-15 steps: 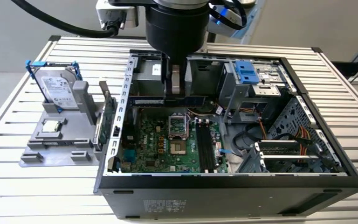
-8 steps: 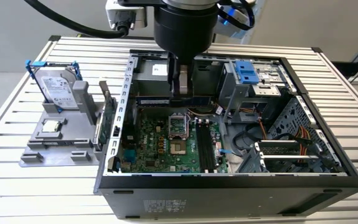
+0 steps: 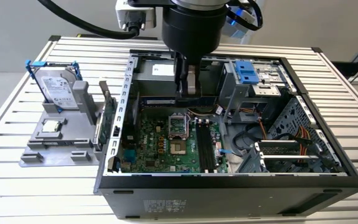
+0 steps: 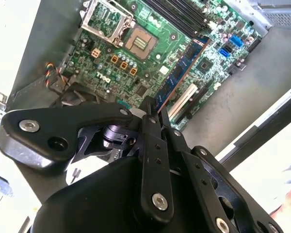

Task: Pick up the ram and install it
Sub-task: 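Pick up the ram and move it above insertion slot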

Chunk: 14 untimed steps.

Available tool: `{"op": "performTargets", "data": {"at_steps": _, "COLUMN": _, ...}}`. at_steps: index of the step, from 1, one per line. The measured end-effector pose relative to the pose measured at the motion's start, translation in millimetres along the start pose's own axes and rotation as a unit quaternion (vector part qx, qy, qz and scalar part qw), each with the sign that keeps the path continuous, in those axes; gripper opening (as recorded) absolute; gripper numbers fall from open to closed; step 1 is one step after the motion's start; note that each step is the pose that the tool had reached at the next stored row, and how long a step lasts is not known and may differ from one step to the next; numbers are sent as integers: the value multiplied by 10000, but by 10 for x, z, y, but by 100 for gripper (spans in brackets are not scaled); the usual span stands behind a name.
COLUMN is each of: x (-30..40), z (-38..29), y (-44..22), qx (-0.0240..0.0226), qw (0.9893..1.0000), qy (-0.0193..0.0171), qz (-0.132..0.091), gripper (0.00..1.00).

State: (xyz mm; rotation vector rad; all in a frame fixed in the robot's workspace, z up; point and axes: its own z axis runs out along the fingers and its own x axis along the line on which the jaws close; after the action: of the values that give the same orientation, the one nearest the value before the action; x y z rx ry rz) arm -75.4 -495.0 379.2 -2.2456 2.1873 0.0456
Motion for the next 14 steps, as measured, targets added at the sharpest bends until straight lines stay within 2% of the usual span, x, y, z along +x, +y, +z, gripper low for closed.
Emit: {"op": "performTargets", "data": {"at_steps": 14, "x": 4, "z": -3, "y": -143, "qx": 0, "qw": 10000, "qy": 0, "qz": 0, "gripper": 0}}
